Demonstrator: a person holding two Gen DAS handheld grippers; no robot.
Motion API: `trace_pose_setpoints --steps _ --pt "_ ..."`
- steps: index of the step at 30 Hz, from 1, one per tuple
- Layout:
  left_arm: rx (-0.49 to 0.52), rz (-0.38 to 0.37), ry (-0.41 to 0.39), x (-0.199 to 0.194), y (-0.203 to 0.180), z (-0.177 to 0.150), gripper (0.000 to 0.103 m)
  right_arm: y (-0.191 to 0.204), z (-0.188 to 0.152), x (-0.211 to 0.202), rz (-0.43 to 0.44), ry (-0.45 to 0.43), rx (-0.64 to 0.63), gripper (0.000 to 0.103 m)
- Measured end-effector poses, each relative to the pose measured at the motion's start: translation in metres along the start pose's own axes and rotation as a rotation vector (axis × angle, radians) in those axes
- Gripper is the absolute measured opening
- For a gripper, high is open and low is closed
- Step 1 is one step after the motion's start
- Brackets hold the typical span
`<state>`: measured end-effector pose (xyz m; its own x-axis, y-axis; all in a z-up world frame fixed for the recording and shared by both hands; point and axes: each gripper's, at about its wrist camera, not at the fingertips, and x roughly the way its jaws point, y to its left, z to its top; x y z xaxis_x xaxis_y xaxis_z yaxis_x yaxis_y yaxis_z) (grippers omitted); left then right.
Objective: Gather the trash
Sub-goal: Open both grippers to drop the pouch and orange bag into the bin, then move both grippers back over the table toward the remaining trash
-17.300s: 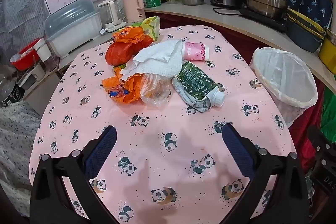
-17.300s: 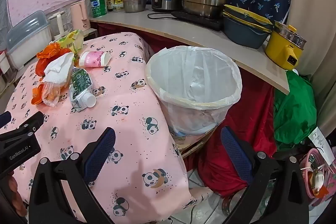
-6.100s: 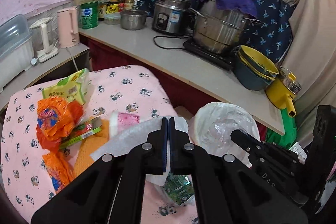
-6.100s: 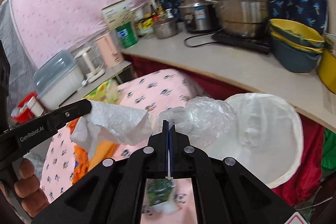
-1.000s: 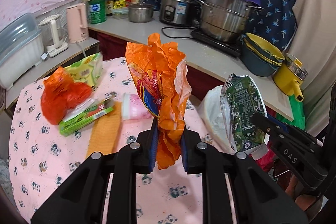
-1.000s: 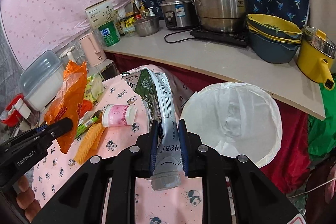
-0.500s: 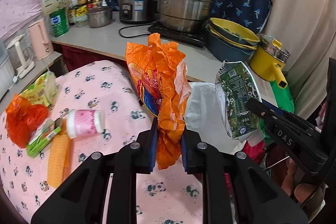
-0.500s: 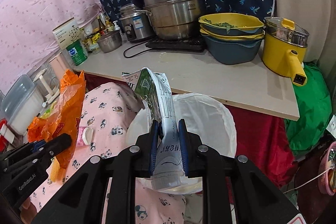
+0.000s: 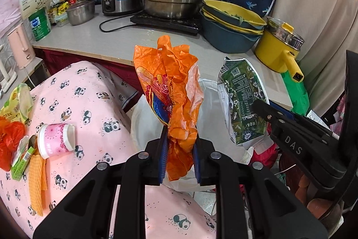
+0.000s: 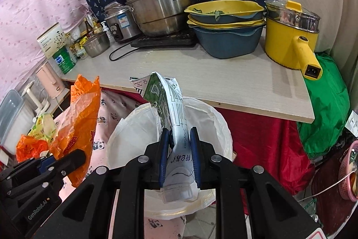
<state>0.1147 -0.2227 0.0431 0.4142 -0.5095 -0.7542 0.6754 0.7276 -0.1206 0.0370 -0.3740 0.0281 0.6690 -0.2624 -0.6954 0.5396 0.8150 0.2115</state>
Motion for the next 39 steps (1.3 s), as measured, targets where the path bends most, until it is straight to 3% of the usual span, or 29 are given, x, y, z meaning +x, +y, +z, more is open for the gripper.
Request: trace_pose_setpoints --steps 6,8,9,10,15,22,28,39 --pt "0.005 -0.006 0.013 0.014 -0.006 0.002 0.026 0.0 0.007 0.011 0.007 0.003 -0.004 0.019" --pt "-0.002 0.01 0.001 0.016 -0.006 0.002 0.041 0.001 0.01 0.009 0.002 -0.018 0.002 0.024" --pt "-0.006 0.025 -0.006 0.016 -0.005 0.003 0.055 0.002 0.011 0.008 0.002 -0.022 0.005 0.033" --pt "-0.011 0.031 -0.018 0.015 -0.004 0.003 0.061 0.002 0.012 0.005 0.005 -0.032 0.011 0.038" --pt "-0.022 0.052 -0.029 0.01 0.003 0.006 0.063 0.006 0.019 -0.008 0.011 -0.065 0.01 0.039" --pt "-0.05 0.07 -0.047 -0.005 0.015 0.005 0.066 0.019 0.023 -0.029 0.026 -0.103 -0.007 0.05" --pt "-0.065 0.094 -0.076 -0.025 0.027 0.003 0.067 0.038 0.023 -0.046 0.045 -0.128 -0.031 0.053" --pt "-0.142 0.167 -0.089 -0.058 0.078 -0.019 0.069 0.091 0.008 -0.059 0.108 -0.117 -0.105 0.054"
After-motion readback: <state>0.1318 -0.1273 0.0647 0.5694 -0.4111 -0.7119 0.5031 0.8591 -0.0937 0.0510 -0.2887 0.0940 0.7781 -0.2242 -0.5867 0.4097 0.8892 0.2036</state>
